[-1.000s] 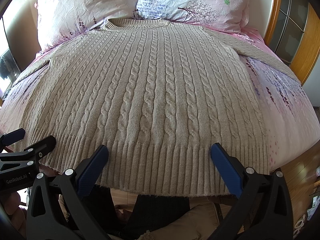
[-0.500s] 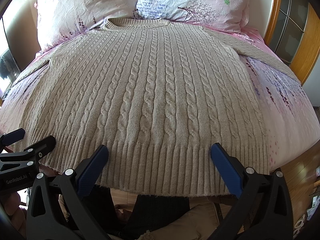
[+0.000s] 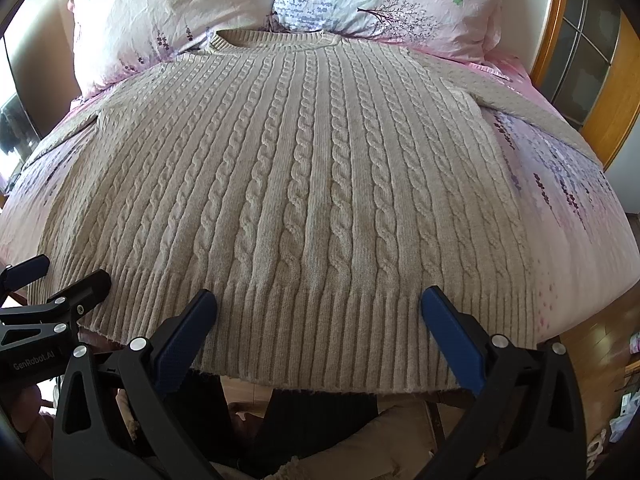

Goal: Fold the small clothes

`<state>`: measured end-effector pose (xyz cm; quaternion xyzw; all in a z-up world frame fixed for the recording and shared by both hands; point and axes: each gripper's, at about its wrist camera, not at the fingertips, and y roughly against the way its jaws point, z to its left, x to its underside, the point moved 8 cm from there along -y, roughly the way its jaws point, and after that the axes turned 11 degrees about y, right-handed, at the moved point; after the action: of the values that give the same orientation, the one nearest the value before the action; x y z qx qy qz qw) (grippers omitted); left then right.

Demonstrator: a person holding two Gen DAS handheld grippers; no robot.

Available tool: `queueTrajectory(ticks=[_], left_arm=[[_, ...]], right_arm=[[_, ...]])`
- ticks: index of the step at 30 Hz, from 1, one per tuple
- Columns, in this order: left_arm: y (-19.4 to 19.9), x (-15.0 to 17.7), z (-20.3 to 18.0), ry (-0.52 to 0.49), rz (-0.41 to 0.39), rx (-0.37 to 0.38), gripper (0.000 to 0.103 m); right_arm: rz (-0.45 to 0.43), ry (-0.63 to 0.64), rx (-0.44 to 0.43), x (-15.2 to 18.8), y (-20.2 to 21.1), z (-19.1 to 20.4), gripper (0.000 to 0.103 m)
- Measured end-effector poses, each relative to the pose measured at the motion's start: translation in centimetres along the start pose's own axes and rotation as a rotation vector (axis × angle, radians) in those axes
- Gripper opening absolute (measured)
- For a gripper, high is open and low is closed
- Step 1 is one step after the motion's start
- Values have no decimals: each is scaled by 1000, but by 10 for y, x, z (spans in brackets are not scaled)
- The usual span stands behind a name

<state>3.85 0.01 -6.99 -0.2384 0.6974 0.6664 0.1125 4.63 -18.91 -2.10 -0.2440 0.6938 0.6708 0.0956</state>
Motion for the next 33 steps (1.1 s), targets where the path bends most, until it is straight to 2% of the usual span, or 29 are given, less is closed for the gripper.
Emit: queueTrajectory(ticks=[6, 11, 15, 18, 22, 24, 25, 26, 27, 29, 31, 33], left_arm=[[0, 0, 0, -2, 0, 1, 101], [0, -7, 1, -20, -23, 20, 101], [-1, -24, -1, -27, -62, 63, 101], [2, -43, -5, -26, -97, 116, 101], [9, -73, -11, -19, -155, 237, 101], [10, -89, -13, -23, -182, 242, 101], [9, -97, -12, -28, -192, 232, 101], [8, -104, -11, -30, -202, 220, 101], [7, -112, -9, -28, -214, 219, 101], [8, -125, -5, -11, -239, 257, 101], [8, -135, 0, 15, -259, 300, 101], [7, -142, 4, 26, -267, 298, 101]], right_arm=[[-12, 28, -17, -2, -1, 1, 102], [-77, 90, -80, -6, -2, -3, 102], [-109, 16, -157, -14, 1, -17, 102], [-122, -58, -176, -26, 3, -37, 102], [-175, -168, -159, -53, 12, -86, 102], [-196, -239, -122, -71, 11, -126, 99], [-194, -283, -100, -79, 7, -147, 95], [-193, -334, -87, -84, 2, -169, 85], [-182, -406, -79, -89, -5, -195, 80], [-150, -571, -81, -90, -22, -241, 73], [-134, -754, -111, -85, -42, -287, 61], [-118, -858, -118, -81, -58, -314, 58]])
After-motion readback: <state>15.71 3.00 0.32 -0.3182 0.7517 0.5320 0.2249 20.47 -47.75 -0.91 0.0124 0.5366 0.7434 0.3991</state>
